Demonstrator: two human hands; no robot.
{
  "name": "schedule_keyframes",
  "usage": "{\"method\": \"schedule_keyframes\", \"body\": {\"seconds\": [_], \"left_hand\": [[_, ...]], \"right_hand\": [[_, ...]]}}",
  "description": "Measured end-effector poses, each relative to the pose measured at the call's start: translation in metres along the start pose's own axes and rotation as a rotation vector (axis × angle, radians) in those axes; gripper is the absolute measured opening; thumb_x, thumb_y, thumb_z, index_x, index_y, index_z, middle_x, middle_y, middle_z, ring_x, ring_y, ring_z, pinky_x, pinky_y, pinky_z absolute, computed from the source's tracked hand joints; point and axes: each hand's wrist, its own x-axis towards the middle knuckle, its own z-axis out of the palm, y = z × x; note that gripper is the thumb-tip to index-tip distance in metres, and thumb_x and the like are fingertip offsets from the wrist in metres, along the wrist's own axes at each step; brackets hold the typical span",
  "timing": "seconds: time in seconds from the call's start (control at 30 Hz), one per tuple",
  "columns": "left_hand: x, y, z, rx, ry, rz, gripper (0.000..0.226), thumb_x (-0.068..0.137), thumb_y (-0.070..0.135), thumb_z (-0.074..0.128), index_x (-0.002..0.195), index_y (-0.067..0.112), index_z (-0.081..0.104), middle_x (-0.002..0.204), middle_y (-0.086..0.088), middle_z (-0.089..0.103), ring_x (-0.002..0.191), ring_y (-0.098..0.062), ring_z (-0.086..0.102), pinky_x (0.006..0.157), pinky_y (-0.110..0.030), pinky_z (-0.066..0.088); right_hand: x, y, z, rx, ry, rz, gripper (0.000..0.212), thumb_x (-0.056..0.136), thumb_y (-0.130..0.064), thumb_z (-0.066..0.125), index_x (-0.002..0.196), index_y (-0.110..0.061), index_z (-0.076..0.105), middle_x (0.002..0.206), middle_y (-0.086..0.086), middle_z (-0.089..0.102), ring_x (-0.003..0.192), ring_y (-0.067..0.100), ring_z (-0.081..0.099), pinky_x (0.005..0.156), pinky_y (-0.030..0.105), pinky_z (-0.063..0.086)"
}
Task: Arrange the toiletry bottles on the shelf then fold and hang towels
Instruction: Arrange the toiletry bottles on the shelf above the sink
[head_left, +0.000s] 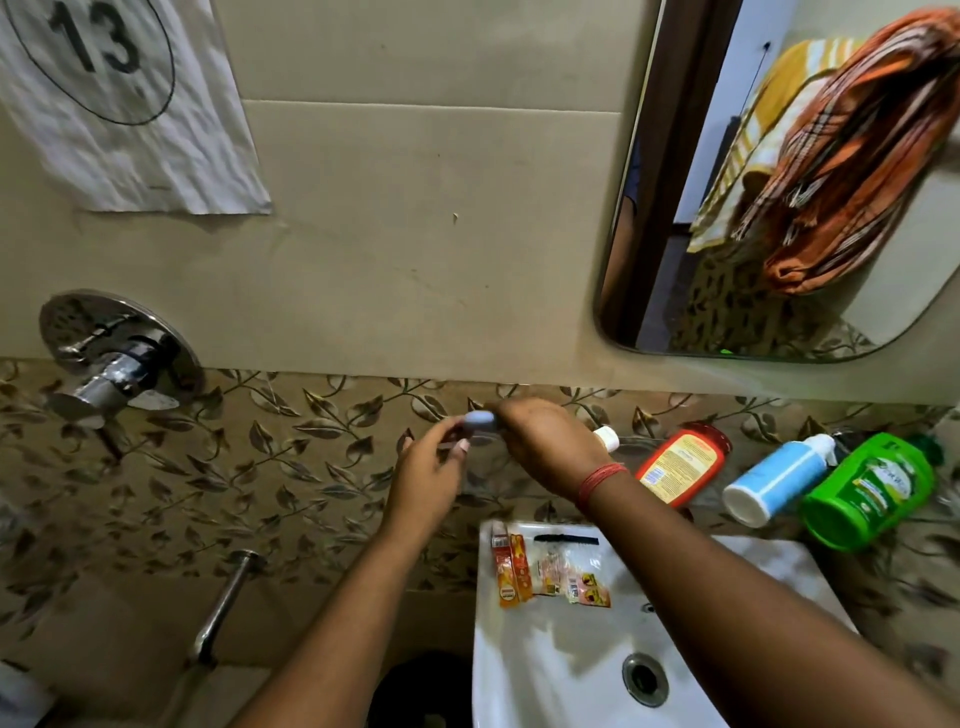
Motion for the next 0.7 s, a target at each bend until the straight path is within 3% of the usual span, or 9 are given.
{"method": "schedule_keyframes", "body": {"seconds": [0.13,0.2,0.27,0.37,0.53,0.7], "left_hand": [[0.007,0.02,0.0,-0.171,-0.038,-0.003,0.038,0.1,0.019,0.06,0.138,0.024,0.057,0.123,0.012,0.064,0.109,0.005,0.056,0.083,-0.013,0.044],[0.01,0.026,0.0,-0.179,-0.061,0.001,0.04,0.099,0.015,0.061,0.138,0.02,0.057,0.122,0.011,0.065,0.111,0.002,0.059,0.086,-0.014,0.046],[0.012,0.029,0.001,-0.155,-0.065,-0.018,0.041,0.098,0.012,0.062,0.139,0.018,0.057,0.124,0.005,0.067,0.115,-0.006,0.061,0.088,-0.018,0.049],[0.013,0.027,0.002,-0.099,-0.069,-0.026,0.042,0.097,0.012,0.064,0.138,0.017,0.057,0.125,0.001,0.067,0.116,-0.011,0.061,0.09,-0.024,0.052],[0.009,0.021,0.001,-0.065,-0.083,-0.012,0.04,0.097,0.013,0.064,0.136,0.021,0.058,0.124,0.004,0.067,0.113,-0.008,0.061,0.08,-0.017,0.048],[0.008,0.016,0.002,-0.042,-0.096,-0.011,0.041,0.098,0.016,0.062,0.138,0.024,0.057,0.128,0.005,0.066,0.116,-0.007,0.059,0.082,-0.017,0.046]], "right_hand": [[0.006,-0.001,-0.012,0.503,0.056,0.295,0.028,0.096,-0.012,0.059,0.124,-0.015,0.061,0.113,0.002,0.068,0.101,0.016,0.062,0.073,0.011,0.042],[0.004,-0.001,-0.015,0.63,0.014,0.359,0.029,0.097,-0.012,0.06,0.125,-0.018,0.06,0.111,-0.004,0.066,0.099,0.01,0.061,0.071,0.005,0.04],[0.003,-0.003,-0.015,0.634,-0.022,0.37,0.031,0.097,-0.011,0.06,0.127,-0.019,0.058,0.114,-0.006,0.065,0.101,0.008,0.059,0.075,0.008,0.041],[0.002,-0.005,-0.013,0.597,-0.043,0.382,0.034,0.096,-0.01,0.061,0.129,-0.017,0.057,0.124,0.0,0.065,0.108,0.012,0.058,0.087,0.022,0.046],[-0.002,-0.008,-0.011,0.558,-0.064,0.403,0.036,0.095,-0.007,0.062,0.13,-0.015,0.056,0.127,0.006,0.065,0.117,0.02,0.061,0.101,0.039,0.052],[-0.005,-0.01,-0.008,0.532,-0.077,0.398,0.035,0.095,-0.006,0.062,0.13,-0.014,0.056,0.127,0.007,0.065,0.117,0.021,0.06,0.102,0.037,0.051]]}}
